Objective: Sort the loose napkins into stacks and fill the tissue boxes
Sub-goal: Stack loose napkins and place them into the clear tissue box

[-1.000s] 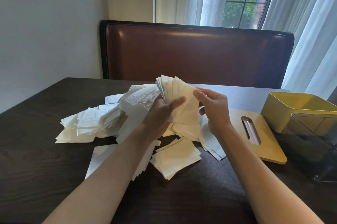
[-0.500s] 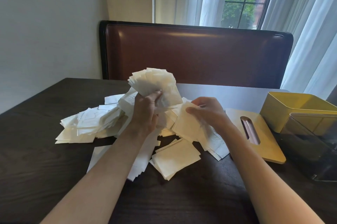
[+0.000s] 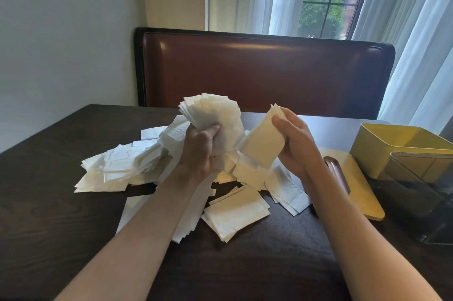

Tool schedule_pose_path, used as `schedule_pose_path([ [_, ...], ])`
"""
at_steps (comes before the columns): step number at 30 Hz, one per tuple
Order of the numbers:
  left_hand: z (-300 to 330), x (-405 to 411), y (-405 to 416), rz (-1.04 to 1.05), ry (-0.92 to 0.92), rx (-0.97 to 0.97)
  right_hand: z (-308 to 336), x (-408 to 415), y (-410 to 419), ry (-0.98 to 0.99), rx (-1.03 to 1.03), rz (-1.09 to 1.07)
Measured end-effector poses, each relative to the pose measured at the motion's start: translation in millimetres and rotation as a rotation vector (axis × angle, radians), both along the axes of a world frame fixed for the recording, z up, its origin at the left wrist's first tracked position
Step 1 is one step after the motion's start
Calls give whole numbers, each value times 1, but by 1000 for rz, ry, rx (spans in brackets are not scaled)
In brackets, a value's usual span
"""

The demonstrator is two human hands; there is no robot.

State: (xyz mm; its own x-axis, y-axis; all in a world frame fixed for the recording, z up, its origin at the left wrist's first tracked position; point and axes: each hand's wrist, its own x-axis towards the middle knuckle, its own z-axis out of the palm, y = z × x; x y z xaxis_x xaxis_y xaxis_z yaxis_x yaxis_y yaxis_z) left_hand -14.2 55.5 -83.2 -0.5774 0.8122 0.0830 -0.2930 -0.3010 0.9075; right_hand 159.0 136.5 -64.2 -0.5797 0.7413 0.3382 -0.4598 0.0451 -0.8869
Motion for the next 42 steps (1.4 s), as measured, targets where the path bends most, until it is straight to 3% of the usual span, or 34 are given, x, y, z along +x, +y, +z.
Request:
schedule_pose_path([
  [4, 4, 12, -4, -174, 13, 40, -1, -2, -3, -15, 57, -20],
  [10, 5, 20, -5, -365, 67, 25, -8, -12, -2, -191, 271, -377],
  [15, 0, 24, -6, -505, 225, 22, -10, -16, -2, -190, 312, -477],
  [18, -2, 23, -4, -408, 253, 1, -10, -16, 0, -189, 283, -468],
  [21, -2, 15, -2, -227, 148, 20, -11, -13, 4, -206, 238, -529],
  [23, -2, 6, -1, -88, 102, 33, -12, -10, 9, -353, 296, -563],
  [26, -2, -2, 1, 34, 61, 46, -15, -10, 13, -597, 286, -398],
  [29, -3, -3, 2, 55, 12, 39, -17, -9, 12, -703, 251, -268],
  [33, -3, -4, 2, 49, -24, 53, -14, -3, 16, -735, 287, -277],
  [39, -5, -4, 4, 65, -21, 28, -17, 2, 21, -938, 315, -178],
  [42, -3, -3, 2, 59, -25, 29, -15, 1, 19, -818, 284, -261],
])
